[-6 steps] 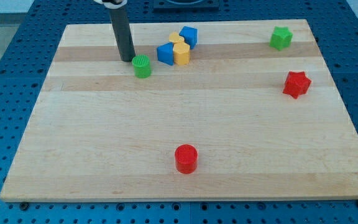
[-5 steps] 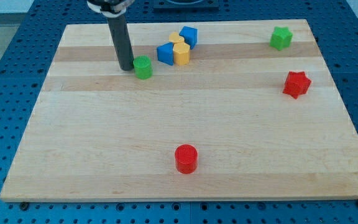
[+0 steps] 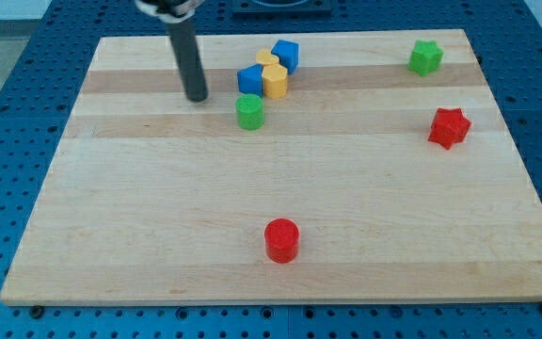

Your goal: Slide the green circle to the center

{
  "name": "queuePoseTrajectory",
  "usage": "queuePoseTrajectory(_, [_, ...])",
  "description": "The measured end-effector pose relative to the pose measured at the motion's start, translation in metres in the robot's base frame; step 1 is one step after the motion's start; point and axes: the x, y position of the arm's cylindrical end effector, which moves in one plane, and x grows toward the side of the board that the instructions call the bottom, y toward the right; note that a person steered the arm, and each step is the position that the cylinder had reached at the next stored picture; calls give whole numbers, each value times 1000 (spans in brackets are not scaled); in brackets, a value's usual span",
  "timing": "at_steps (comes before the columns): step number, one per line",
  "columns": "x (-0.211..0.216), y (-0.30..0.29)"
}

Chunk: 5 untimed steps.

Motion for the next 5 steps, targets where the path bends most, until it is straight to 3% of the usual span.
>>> queuePoseTrajectory(2, [27, 30])
queuePoseTrajectory(4, [47, 117])
queuePoseTrajectory(5, [83, 124])
